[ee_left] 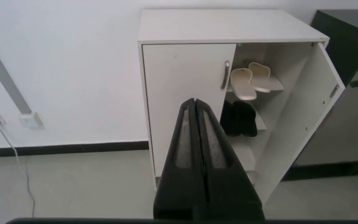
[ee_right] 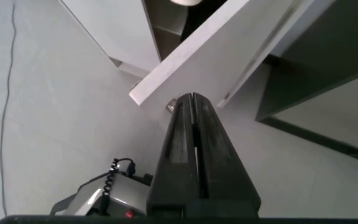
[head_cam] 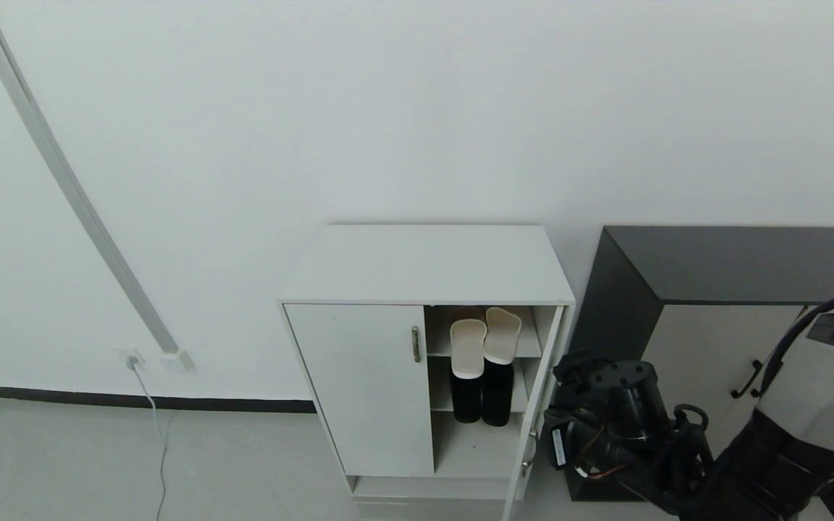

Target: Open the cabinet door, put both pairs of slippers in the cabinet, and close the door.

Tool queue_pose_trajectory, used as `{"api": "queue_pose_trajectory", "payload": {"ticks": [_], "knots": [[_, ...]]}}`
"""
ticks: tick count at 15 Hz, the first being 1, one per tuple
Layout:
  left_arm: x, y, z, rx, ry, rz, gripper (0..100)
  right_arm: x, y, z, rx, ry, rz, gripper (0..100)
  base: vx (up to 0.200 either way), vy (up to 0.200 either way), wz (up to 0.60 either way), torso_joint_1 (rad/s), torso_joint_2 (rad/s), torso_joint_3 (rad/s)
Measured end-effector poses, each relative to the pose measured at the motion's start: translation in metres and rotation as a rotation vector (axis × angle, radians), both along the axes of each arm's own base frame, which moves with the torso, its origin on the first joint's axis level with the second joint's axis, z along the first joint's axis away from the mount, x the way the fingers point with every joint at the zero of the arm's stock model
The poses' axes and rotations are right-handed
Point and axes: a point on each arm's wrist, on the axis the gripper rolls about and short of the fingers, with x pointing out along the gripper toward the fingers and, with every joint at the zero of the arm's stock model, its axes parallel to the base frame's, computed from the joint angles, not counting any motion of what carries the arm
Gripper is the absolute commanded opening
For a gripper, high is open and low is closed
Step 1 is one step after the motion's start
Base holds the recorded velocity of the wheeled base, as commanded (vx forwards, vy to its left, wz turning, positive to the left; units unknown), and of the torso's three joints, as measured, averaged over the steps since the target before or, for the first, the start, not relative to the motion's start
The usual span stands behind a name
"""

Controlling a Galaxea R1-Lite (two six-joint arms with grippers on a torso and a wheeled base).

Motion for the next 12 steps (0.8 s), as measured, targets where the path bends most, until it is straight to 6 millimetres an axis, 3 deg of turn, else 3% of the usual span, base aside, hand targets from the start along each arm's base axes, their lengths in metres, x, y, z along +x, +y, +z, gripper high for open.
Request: {"api": "queue_pose_trajectory", "payload": {"ticks": [7, 12], "knots": [[0.000, 0.000, 0.000, 0.000, 0.000, 0.000, 0, 0.043, 0.022, -0.027, 0.003, -0.013, -0.008, 0, 0.000, 0.000, 0.00, 0.000, 0.00, 0.000], [0.000, 0.000, 0.000, 0.001, 0.000, 0.000, 0, 0.069, 0.026, -0.042, 0.016, -0.022, -0.029, 0, 0.000, 0.000, 0.00, 0.000, 0.00, 0.000]]}}
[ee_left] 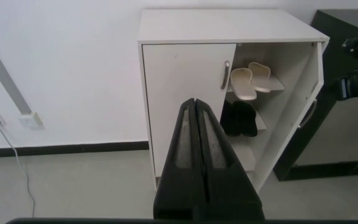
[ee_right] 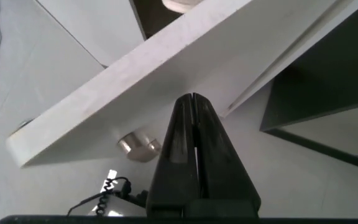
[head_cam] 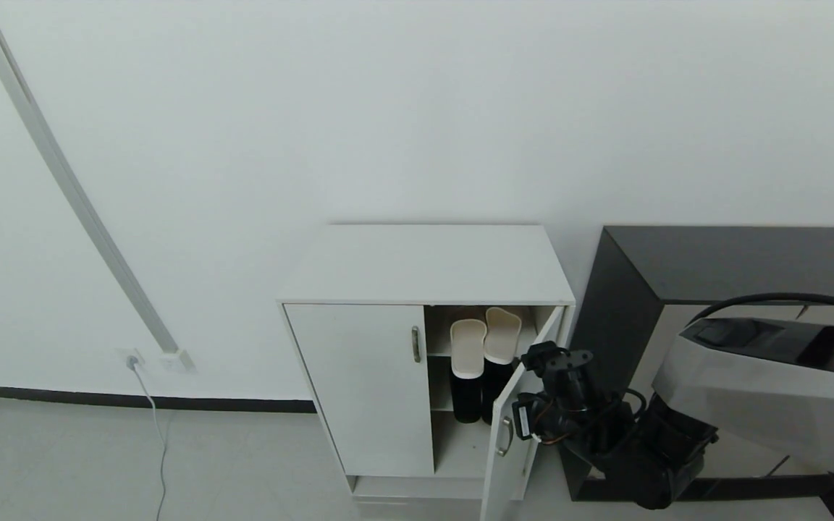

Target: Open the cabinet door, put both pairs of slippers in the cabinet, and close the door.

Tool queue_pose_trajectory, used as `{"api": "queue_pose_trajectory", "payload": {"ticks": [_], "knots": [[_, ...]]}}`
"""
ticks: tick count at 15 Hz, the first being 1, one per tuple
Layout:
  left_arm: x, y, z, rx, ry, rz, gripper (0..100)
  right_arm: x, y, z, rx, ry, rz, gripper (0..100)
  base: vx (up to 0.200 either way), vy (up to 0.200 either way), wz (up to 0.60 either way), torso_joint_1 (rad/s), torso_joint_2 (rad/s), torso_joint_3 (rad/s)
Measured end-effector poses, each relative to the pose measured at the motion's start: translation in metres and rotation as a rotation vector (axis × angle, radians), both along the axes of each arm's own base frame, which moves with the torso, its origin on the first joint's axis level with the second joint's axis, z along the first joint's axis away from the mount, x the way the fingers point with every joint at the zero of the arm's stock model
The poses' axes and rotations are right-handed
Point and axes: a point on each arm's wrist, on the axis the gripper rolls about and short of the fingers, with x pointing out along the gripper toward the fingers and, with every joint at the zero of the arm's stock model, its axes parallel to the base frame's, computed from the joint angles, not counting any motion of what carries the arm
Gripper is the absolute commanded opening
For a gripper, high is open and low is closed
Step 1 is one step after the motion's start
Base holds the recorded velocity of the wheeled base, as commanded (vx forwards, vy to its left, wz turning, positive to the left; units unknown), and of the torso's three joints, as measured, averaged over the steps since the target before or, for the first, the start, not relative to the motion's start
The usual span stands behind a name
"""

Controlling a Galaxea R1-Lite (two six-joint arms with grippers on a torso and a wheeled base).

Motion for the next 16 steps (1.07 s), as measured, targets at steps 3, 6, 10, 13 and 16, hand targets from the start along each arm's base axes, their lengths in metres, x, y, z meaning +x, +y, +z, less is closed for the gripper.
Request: {"api": "queue_pose_trajectory", "payload": {"ticks": [3, 6, 10, 13, 16], "knots": [[0.000, 0.000, 0.000, 0.000, 0.000, -0.001, 0, 0.015, 0.005, -0.003, 0.012, -0.017, -0.008, 0, 0.000, 0.000, 0.00, 0.000, 0.00, 0.000], [0.000, 0.000, 0.000, -0.004, 0.000, 0.000, 0, 0.030, 0.013, -0.005, 0.020, -0.029, -0.014, 0, 0.000, 0.000, 0.00, 0.000, 0.00, 0.000], [0.000, 0.000, 0.000, -0.003, 0.000, 0.000, 0, 0.056, 0.021, -0.010, 0.036, -0.053, -0.030, 0, 0.000, 0.000, 0.00, 0.000, 0.00, 0.000], [0.000, 0.000, 0.000, -0.003, 0.000, 0.000, 0, 0.071, 0.023, -0.010, 0.041, -0.062, -0.043, 0, 0.000, 0.000, 0.00, 0.000, 0.00, 0.000], [0.000, 0.000, 0.000, -0.001, 0.000, 0.000, 0, 0.086, 0.029, -0.006, 0.057, -0.086, -0.049, 0, 0.000, 0.000, 0.00, 0.000, 0.00, 0.000]]}}
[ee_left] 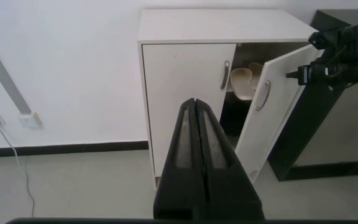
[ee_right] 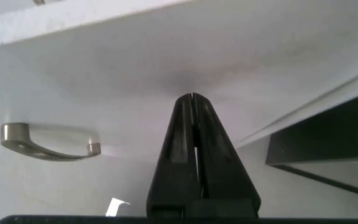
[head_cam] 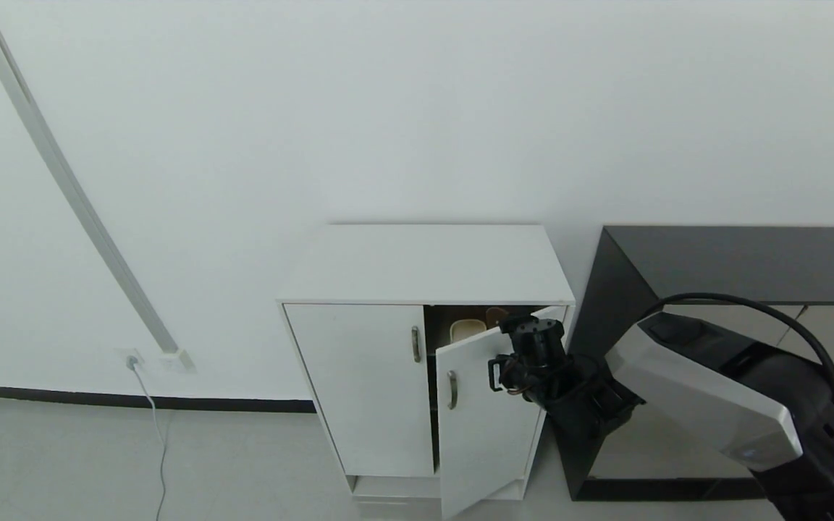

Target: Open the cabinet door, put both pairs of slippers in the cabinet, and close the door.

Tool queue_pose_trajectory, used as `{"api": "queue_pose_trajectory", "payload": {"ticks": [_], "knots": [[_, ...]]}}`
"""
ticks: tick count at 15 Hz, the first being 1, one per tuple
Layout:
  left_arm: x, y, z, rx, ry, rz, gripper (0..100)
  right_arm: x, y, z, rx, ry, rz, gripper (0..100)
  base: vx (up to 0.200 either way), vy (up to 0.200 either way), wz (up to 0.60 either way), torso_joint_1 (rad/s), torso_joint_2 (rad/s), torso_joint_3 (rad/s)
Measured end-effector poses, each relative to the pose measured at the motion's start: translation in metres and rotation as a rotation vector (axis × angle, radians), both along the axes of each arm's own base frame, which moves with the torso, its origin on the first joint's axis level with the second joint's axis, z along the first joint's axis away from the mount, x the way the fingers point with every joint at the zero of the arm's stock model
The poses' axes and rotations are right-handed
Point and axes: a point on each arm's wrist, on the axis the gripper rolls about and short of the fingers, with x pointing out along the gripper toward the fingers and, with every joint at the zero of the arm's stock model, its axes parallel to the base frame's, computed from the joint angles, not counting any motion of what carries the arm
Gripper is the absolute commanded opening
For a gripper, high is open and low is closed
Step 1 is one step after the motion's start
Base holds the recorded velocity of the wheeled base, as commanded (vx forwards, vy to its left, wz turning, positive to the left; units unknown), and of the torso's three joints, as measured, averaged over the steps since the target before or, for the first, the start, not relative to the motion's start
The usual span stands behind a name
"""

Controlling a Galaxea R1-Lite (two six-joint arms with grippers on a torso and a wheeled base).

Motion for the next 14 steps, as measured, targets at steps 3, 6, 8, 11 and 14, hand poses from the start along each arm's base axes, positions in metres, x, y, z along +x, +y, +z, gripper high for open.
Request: {"api": "queue_pose_trajectory", "payload": {"ticks": [3, 6, 8, 11, 14], "knots": [[0.000, 0.000, 0.000, 0.000, 0.000, 0.000, 0, 0.013, 0.006, 0.006, 0.010, -0.017, -0.004, 0, 0.000, 0.000, 0.00, 0.000, 0.00, 0.000], [0.000, 0.000, 0.000, 0.001, 0.000, 0.000, 0, 0.023, 0.009, 0.005, 0.024, -0.039, -0.008, 0, 0.000, 0.000, 0.00, 0.000, 0.00, 0.000], [0.000, 0.000, 0.000, 0.001, -0.001, 0.000, 0, 0.027, 0.005, 0.001, 0.023, -0.038, -0.018, 0, 0.000, 0.000, 0.00, 0.000, 0.00, 0.000], [0.000, 0.000, 0.000, 0.000, -0.001, 0.000, 0, 0.031, 0.004, -0.002, 0.024, -0.041, -0.025, 0, 0.000, 0.000, 0.00, 0.000, 0.00, 0.000], [0.000, 0.000, 0.000, 0.000, -0.001, 0.000, 0, 0.037, 0.006, -0.003, 0.027, -0.047, -0.028, 0, 0.000, 0.000, 0.00, 0.000, 0.00, 0.000]]}}
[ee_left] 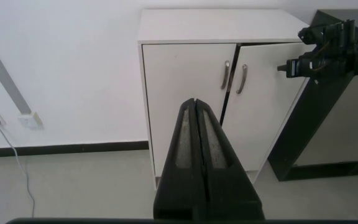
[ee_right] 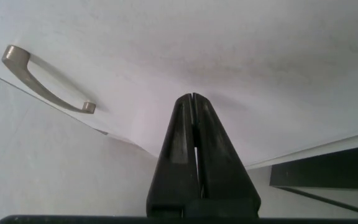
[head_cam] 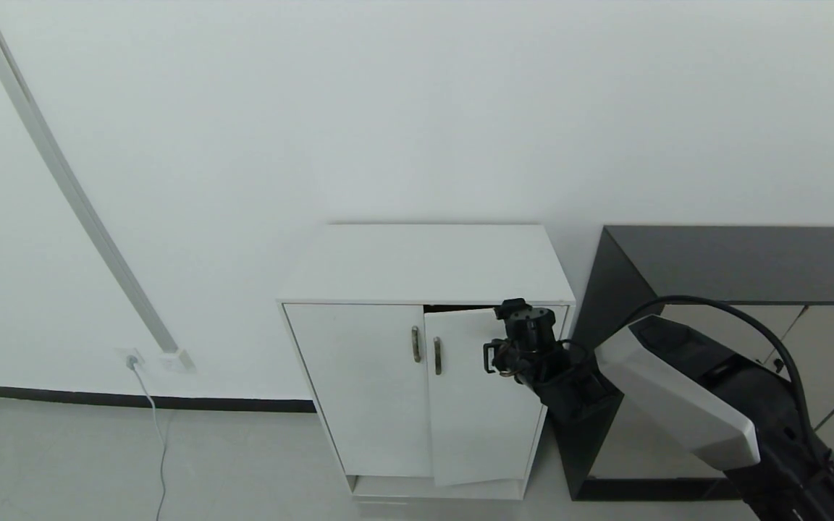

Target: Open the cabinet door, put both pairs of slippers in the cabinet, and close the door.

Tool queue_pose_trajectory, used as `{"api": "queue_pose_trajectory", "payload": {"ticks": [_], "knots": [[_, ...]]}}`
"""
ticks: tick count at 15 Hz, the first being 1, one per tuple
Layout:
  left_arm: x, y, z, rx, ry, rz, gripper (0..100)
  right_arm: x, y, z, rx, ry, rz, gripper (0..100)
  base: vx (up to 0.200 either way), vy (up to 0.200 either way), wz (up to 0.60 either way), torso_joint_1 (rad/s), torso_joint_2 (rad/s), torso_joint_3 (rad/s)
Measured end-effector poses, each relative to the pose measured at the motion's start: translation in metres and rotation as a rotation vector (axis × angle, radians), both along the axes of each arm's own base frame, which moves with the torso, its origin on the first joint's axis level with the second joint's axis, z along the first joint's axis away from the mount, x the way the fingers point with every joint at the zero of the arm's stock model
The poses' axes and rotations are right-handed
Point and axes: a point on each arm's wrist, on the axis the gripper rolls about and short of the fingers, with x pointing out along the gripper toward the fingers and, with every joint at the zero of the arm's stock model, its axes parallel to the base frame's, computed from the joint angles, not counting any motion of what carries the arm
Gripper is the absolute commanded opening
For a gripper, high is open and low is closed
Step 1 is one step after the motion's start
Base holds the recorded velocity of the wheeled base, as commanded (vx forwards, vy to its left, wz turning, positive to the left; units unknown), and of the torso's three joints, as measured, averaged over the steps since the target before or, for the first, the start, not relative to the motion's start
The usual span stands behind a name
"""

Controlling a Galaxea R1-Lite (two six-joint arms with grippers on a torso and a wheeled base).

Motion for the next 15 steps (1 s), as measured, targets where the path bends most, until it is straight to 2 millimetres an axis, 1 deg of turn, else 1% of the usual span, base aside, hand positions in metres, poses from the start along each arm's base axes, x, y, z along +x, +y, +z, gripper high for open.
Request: {"api": "queue_pose_trajectory", "payload": {"ticks": [3, 11, 15], "knots": [[0.000, 0.000, 0.000, 0.000, 0.001, 0.000, 0, 0.005, 0.001, -0.001, 0.003, -0.006, -0.003, 0, 0.000, 0.000, 0.00, 0.000, 0.00, 0.000], [0.000, 0.000, 0.000, -0.002, 0.000, -0.001, 0, 0.019, -0.005, -0.003, 0.013, -0.022, -0.026, 0, 0.000, 0.000, 0.00, 0.000, 0.00, 0.000], [0.000, 0.000, 0.000, -0.002, 0.000, 0.000, 0, 0.023, -0.009, -0.006, 0.014, -0.025, -0.036, 0, 0.000, 0.000, 0.00, 0.000, 0.00, 0.000]]}}
